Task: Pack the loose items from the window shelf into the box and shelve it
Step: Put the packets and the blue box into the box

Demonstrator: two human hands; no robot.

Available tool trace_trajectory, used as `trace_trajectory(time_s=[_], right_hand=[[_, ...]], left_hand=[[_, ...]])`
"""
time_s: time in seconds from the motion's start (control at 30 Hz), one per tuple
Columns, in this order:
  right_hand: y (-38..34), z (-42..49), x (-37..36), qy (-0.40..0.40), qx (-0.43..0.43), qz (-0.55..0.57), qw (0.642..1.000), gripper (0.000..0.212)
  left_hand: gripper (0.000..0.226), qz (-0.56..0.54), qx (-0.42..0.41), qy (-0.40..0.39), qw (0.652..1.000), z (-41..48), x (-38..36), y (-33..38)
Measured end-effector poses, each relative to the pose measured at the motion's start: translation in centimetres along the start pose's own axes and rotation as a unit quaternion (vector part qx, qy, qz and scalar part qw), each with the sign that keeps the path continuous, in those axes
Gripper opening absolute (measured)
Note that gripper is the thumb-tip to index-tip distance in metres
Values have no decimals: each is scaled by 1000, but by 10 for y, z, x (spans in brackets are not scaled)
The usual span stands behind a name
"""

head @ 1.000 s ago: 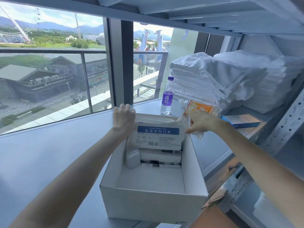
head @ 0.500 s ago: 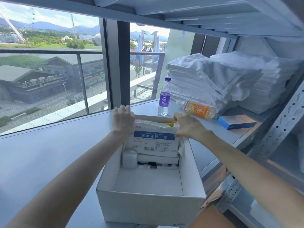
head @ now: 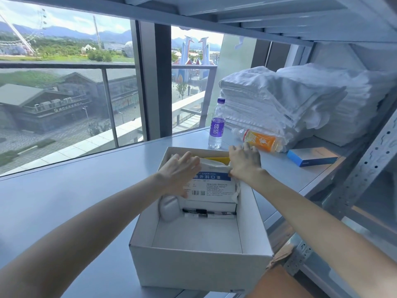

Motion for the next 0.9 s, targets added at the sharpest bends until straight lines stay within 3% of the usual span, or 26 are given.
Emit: trace_trajectory(time_s=[0.13,0.23,0.4,0.57,0.73,0.9], right_hand=[[-19,-8,17,58,126,-24,990,58],[-32,-16,12,-4,184,4,983,61],[-38,-12,-15,-101,172,-44,979,78],[-42,-10,-16,-93,150,-44,983,73],[-39,-14,-15,-94,161,-10,982,75],[-34,-19,-7,-73,169,54,981,49]], left_hand=[[102,20,18,-30,999,-1,-4,1],[100,7,50,-53,997,1,-4,-1],[93,-5,96,-74,993,1,-9,-5],[87,-43,93,-90,991,-1,-10,-7],[67,-51,34,-30,998,-2,0,1],[66,-40,4,-6,999,-2,2,5]])
Point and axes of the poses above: each hand's wrist, its own z-axis towards the middle knuckle, its own x-axis out of the back of the hand, y = z × x, the point moved 7 cm from there along z, towards the middle knuckle, and after that the axes turned 15 degrees about x, right-handed, at the moved point
